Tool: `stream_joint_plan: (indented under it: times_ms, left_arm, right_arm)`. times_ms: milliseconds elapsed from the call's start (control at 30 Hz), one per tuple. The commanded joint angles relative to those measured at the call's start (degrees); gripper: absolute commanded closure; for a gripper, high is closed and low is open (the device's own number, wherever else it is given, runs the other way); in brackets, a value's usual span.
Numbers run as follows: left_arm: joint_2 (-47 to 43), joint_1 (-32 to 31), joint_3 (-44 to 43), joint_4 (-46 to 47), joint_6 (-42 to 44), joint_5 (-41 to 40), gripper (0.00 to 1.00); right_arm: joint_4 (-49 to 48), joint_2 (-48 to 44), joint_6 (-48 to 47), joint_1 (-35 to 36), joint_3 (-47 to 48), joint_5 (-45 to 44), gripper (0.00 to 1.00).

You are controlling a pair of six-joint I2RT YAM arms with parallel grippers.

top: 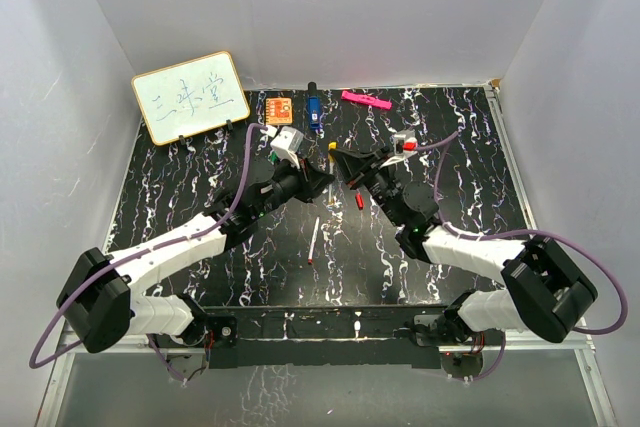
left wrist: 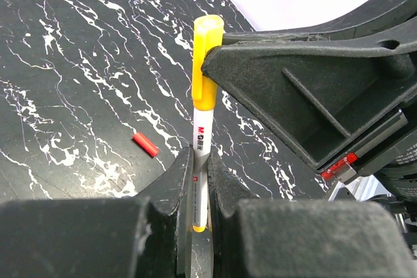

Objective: Insert the pens into the pen caps

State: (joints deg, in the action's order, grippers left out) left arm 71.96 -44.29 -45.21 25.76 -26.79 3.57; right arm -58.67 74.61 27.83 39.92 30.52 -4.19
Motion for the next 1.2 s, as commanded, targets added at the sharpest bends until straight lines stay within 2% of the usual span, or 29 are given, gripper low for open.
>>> stream_joint_plan:
  times_ms: [0,233,400,567,767,933,1100,1167]
  left_arm:
    - [-2.7,2.8,-5.6,18.8,1.0,-4.9,1.00]
    - [-2.1,3.8,-6.0,16.4,0.5,-3.8,1.00]
    - [0.5,3.8,-7.4,6.1,0.4,-1.0,1.00]
    - [0.6,3.8,-3.6,-2.1,-0.7,0.0,1.00]
    - [-1.1,3.8,3.3,-7.7,-1.9,-3.2,1.00]
    - [0.8,4.0,3.3,-13.1,0.5,-8.2,1.00]
    - [8.4,7.2,-0.4,-13.9,2.6,-7.6,1.00]
    - [12.0,9.5,-2.6,-13.8,3.0,-5.4,1.00]
  right_arm:
    - [14.3,2.4,-1.2,4.1,-4.0,5.2,1.00]
    - [14.1,1.7,-1.1,5.1,-4.1,2.5,1.00]
    - [14.6,1.8,-4.0,5.1,1.1,-1.2,1.00]
    - [12.9,2.4,-9.1,5.1,8.4,-7.2,0.68]
    - [8.6,0.6,-15.0,5.1,12.5,-14.7,0.59]
    - [9.4,-1.6,-18.6,5.0,12.5,-20.9,0.54]
    - [12.5,-3.9,-18.6,4.9,10.1,-27.3,0.30]
    - [12.4,-5.2,-18.1,4.7,8.5,-29.0,0.26]
